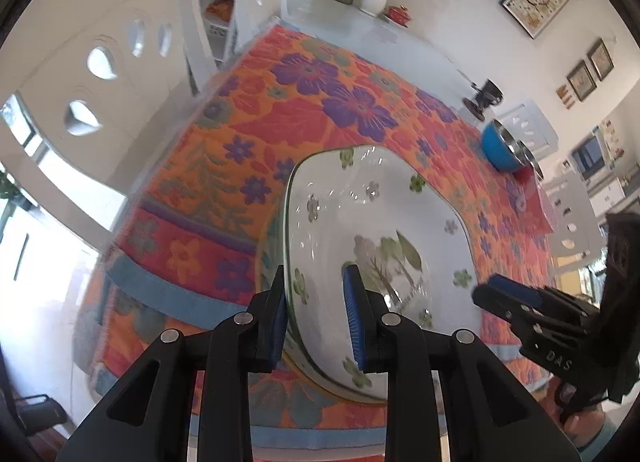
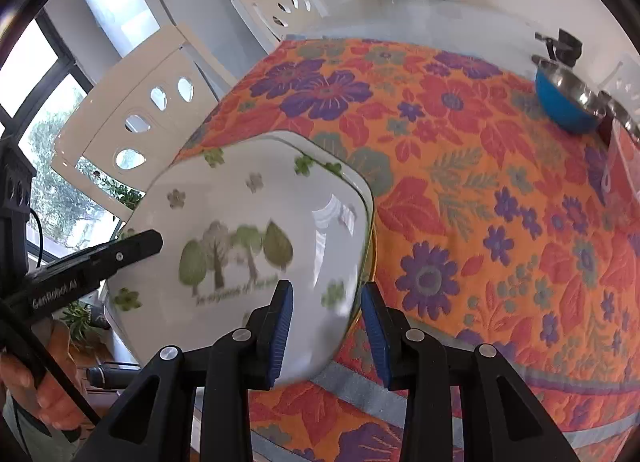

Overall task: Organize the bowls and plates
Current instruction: 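Open the right gripper and withdraw it from the stacked plates, then move the left gripper to the pink bunny bowl and grasp its rim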

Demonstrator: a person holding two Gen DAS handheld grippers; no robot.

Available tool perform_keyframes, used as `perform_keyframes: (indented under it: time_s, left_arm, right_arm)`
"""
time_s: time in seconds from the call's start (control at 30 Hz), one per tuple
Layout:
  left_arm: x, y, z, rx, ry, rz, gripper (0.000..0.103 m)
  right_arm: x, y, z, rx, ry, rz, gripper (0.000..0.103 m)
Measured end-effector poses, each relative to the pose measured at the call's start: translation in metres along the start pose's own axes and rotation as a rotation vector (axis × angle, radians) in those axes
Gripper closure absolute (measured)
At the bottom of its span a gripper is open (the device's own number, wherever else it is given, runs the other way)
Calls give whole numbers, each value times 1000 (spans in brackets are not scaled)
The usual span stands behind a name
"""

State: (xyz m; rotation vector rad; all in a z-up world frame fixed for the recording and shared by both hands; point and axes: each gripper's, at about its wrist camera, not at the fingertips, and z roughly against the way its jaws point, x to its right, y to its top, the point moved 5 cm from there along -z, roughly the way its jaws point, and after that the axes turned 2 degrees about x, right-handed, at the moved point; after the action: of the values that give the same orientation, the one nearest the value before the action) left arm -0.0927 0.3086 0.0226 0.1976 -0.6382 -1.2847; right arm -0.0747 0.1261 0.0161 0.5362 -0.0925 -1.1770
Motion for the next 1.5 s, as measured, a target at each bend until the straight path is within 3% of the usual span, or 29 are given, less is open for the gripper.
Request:
perform_keyframes:
  time_s: [0.07,0.2,0.6,0.73,0.87,0.97,1.03,1.1,1.23,1.37,1.5]
  left_arm:
    - [-7,4,5,26,33,1,81]
    - [-15,9,10,35,12,33,79]
    - [12,20,27,48,0,-23,79]
    - [39,40,65,132,-28,-66,79]
    - [83,67,123,262,-98,-135,76]
    - [120,83,159,355,-144,-187,61]
    - [140,91,176,405,-180,-197,29]
    - [156,98,185,450,-201,-199,17]
    - [189,111,172,425,-243,-244,17]
    - [228,119,129,336,-290,-305,17]
    - [256,124,87,250,-324,-351,17]
  right_arm:
    - [-2,-1,3,6,-10,14,68]
    - [-6,-10,-1,-21,-6,23,66]
    - [-21,-27,12,-45,12,67,64]
    - [-16,-16,45,7,10,28,64]
    - [-12,9,111,155,7,-14,60]
    - [-6,24,166,297,2,-58,39]
    - [2,29,195,374,2,-87,23]
    - [12,31,219,441,2,-133,15]
    - [49,27,220,438,12,-277,11]
    - [91,13,202,398,57,-443,11]
    - [141,14,195,397,38,-570,11]
